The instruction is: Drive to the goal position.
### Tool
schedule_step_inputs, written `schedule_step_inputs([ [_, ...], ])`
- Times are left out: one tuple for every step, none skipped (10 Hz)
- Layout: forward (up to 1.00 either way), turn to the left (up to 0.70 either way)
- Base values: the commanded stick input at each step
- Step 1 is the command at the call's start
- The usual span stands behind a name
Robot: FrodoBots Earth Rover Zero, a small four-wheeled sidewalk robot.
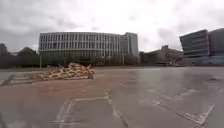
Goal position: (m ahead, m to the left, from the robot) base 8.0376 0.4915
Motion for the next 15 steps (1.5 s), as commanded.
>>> schedule_step_inputs([
  [0.7,0.0],
  [0.7,0.0],
  [0.7,0.0],
  [0.7,0.0],
  [0.7,0.0],
  [0.7,0.0],
  [0.7,0.0],
  [0.7,0.0],
  [0.7,0.0],
  [0.7,0.0],
  [0.7,0.0],
  [0.7,0.0],
  [0.7,0.0],
  [0.7,0.0],
  [0.7,0.0],
])
